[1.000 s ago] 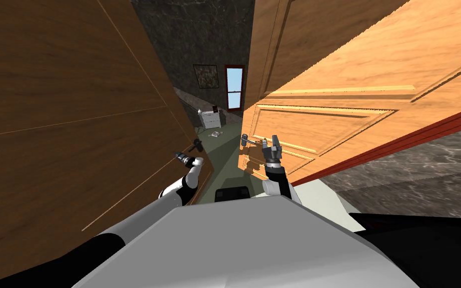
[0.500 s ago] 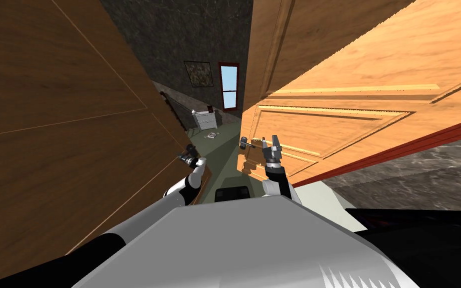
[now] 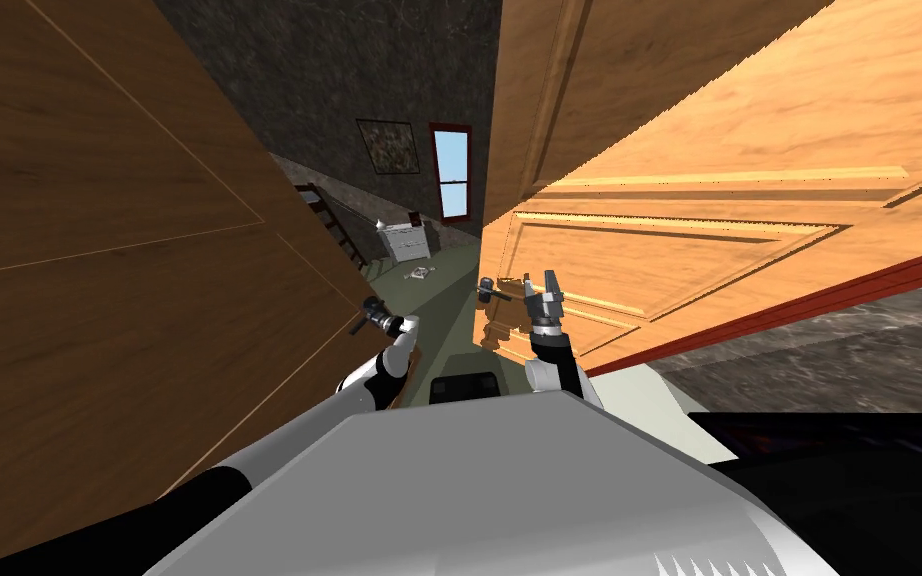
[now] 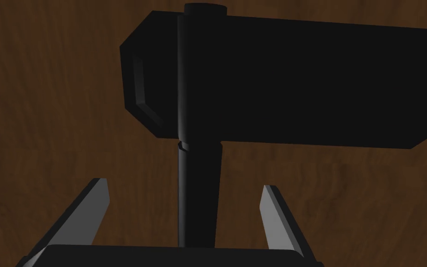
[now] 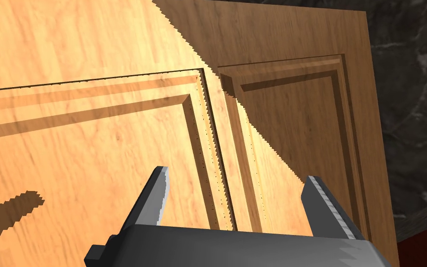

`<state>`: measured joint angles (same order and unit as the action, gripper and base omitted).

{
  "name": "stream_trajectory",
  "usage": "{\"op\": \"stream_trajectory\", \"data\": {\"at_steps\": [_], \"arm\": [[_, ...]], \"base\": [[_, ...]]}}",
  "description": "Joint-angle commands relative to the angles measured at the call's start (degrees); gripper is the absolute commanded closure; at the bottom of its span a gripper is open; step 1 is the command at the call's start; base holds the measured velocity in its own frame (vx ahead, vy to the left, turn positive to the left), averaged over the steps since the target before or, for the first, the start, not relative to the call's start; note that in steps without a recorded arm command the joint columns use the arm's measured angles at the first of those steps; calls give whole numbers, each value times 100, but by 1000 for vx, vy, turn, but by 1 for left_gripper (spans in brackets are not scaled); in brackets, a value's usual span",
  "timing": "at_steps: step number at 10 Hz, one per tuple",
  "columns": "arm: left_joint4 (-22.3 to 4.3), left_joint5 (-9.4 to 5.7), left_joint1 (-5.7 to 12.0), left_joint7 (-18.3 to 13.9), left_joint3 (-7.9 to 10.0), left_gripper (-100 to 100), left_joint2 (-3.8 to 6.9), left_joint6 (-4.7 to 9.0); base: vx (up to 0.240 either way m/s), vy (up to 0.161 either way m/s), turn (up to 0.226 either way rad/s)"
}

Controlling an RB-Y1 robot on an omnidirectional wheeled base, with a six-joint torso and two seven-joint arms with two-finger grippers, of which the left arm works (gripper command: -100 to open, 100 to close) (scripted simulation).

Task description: Push the door open

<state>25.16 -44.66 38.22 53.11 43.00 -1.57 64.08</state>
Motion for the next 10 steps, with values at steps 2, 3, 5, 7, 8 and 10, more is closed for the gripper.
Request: {"op": "stream_trajectory", "data": {"at_steps": [2,3,5,7,8,10], "arm": [[-27,2,7,-21,-1,100,17,9],[-27,2,7,-21,-1,100,17,9],[-27,2,7,-21,-1,100,17,9],[-7,-88,-10,17,91,100,188,100],[-39,-88,-10,17,91,100,188,100],[181,-88,-10,17,91,100,188,100]], "base": [[-11,-3,4],[-8,1,-6],[0,0,0],[45,38,10],[96,113,9],[33,56,16]]}}
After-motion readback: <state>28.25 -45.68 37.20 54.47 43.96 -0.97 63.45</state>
